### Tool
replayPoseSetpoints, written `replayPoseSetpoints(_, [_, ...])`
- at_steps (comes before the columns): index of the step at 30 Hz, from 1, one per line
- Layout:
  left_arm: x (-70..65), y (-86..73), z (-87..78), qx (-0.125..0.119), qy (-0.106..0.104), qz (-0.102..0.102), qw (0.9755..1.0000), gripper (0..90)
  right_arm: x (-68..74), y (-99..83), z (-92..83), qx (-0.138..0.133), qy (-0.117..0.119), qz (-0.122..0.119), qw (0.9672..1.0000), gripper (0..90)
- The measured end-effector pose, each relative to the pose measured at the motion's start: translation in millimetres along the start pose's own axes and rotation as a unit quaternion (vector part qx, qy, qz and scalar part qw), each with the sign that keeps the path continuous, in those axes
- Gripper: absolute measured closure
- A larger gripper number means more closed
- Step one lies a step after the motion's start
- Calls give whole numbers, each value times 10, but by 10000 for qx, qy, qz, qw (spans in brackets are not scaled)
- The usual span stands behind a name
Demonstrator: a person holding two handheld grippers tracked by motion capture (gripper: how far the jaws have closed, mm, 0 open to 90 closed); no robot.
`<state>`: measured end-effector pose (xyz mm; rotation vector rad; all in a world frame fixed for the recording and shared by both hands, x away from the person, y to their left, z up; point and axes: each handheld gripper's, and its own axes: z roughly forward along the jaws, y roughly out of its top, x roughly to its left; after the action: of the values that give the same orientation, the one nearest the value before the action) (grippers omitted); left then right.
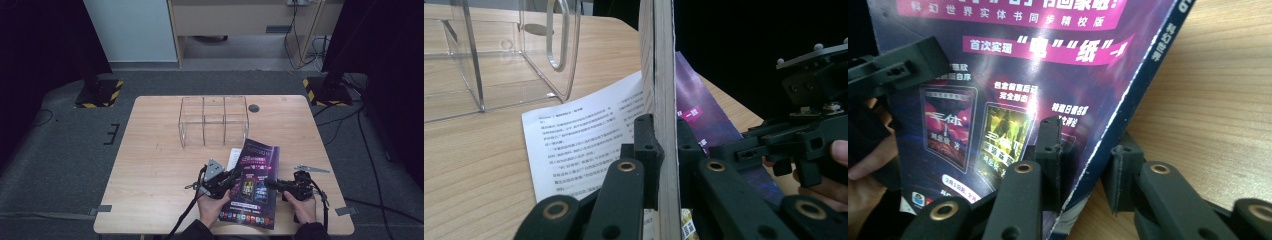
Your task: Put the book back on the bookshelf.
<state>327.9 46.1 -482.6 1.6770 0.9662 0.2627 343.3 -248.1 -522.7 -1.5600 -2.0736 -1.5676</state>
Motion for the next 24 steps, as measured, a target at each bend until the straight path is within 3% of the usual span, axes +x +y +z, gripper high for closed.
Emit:
replayPoseSetpoints(5, [32, -3, 1, 41, 49, 6, 10000, 847, 11, 12, -21, 24, 62, 134, 9999, 749])
replayPoseSetpoints(16, [152, -49, 25, 296, 346, -73, 9989, 811, 120, 56, -71, -95, 76, 31, 9999, 813])
replayPoseSetpoints(24, [178, -60, 29, 359, 401, -54, 9985, 745, 163, 85, -109, -244, 81, -15, 9997, 837])
